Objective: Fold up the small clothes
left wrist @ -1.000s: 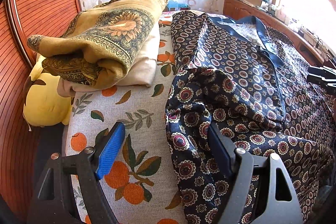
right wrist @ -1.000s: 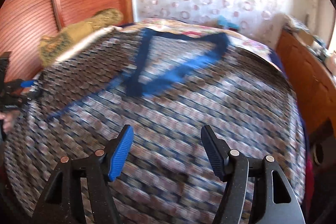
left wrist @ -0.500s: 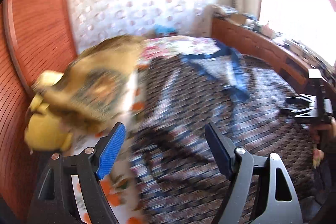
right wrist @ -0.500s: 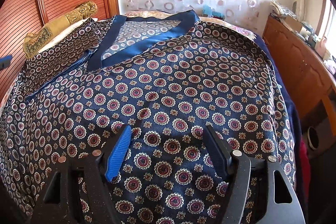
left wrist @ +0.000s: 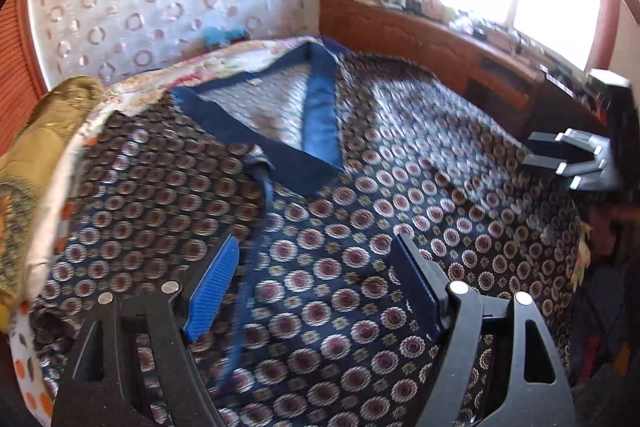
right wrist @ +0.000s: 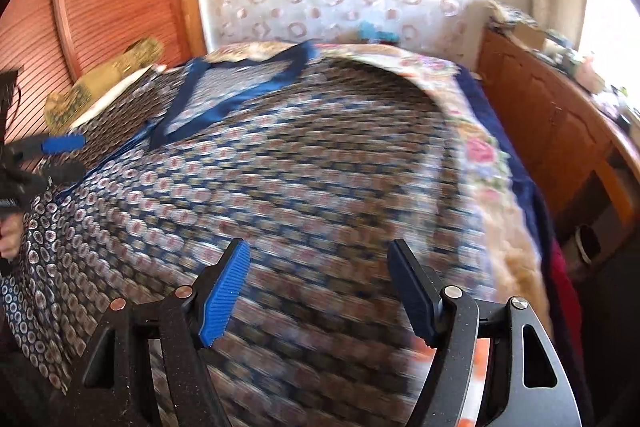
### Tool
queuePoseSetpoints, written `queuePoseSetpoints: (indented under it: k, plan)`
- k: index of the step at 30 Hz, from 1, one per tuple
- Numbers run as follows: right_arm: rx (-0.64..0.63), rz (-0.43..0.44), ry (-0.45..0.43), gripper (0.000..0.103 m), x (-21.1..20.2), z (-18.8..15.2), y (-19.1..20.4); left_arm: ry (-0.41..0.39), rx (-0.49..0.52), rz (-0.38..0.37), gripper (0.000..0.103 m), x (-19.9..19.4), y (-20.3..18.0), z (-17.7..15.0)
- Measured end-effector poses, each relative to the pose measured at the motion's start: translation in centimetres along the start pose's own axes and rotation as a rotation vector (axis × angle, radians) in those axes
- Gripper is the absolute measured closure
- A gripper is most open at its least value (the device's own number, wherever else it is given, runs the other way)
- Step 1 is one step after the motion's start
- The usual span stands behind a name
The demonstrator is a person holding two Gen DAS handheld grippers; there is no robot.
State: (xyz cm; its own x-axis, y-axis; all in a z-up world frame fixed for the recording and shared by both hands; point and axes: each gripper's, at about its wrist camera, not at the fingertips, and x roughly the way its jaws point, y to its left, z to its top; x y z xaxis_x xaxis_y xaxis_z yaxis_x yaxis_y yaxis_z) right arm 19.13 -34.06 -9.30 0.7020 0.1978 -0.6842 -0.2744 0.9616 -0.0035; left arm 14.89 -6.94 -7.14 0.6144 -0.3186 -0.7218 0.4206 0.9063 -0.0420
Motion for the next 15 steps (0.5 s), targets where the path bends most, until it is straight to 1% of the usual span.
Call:
queuePoseSetpoints:
  k: [3, 6, 10, 14, 15]
  plan:
    - [0.057, -0.052, 0.006, 0.03, -1.2, -1.0, -4.2, 0.048, 0.023, 0.007, 0.024, 1.5, -0.6, -0.2]
    - [0.11, -0.085, 0.026, 0.03, -1.5, -1.9, -7.4, 0.095, 0.033, 0.018, 0.024, 2.9, -1.0, -0.7]
    - [0.172, -0.053, 0.055, 0.037, -1.3, -3.2, -10.0, 0.09, 0.045, 0.018, 0.024, 3.1, -1.4, -0.9]
    - [0.189, -0.016, 0.088, 0.041, -0.4, -3.8, -10.9, 0.094, 0.051, 0.014, 0.021, 3.3, -1.6, -0.9]
    - [0.192, -0.01, 0.095, 0.044, -0.2, -4.0, -11.1, 0.094, 0.05, 0.014, 0.021, 3.3, -1.6, -1.0]
